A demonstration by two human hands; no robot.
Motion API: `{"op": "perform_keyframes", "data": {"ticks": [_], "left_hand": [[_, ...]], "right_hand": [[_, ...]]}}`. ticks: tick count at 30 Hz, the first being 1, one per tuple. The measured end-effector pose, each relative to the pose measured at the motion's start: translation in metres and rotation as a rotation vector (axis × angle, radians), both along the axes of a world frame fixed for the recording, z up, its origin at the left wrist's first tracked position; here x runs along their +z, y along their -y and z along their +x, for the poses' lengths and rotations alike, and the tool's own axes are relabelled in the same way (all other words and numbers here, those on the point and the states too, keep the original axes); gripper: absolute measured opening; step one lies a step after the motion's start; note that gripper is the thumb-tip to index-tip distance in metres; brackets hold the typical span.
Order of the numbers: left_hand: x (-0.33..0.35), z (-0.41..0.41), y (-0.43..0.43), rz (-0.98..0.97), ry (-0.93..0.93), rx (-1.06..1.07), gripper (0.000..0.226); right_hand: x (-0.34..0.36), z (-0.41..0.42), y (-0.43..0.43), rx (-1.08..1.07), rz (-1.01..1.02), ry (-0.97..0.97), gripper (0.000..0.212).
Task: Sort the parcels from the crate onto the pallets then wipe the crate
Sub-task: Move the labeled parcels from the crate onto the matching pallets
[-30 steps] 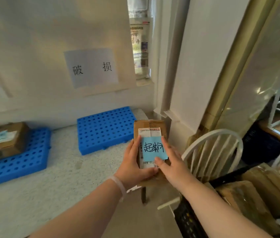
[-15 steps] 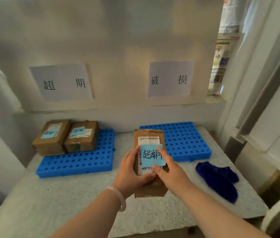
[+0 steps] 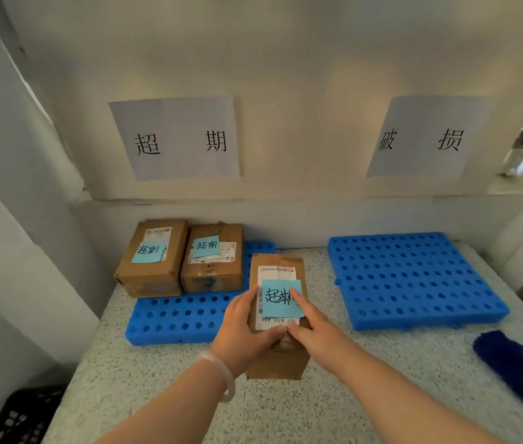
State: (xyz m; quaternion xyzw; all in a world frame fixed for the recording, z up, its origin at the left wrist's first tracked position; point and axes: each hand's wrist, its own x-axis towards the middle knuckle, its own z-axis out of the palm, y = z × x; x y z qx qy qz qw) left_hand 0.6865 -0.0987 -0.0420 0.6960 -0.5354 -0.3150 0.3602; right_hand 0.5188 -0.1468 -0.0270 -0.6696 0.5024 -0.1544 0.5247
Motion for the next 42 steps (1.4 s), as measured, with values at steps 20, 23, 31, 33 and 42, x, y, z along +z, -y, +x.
{"op": "perform_keyframes", "data": {"ticks": [20,23,31,33,42], "left_hand": [[-0.060,0.076,0.102,0.168,0.001,-0.118,0.105],[-0.058,0.080,0.110,0.159,-0.013,-0.094,0.103],[-0.053,0.071,0.079,0.025,0.193,-0.104,0.077],[-0.053,0.064,0.062,-0.040,0.256,-0.134,0.070],[-0.059,0.051,0.055,0.072,0.432,-0.271,0.079]], "right_hand": [[-0.064,0.079,0.106,0.008,0.026,-0.107,0.067],[-0.060,0.085,0.117,0.012,0.016,-0.096,0.066],[-0.069,0.067,0.084,0.017,-0.296,-0.177,0.061],[-0.069,0.059,0.069,0.078,-0.421,-0.234,0.063],[-0.069,0.047,0.060,0.368,-0.551,-0.599,0.088]]}}
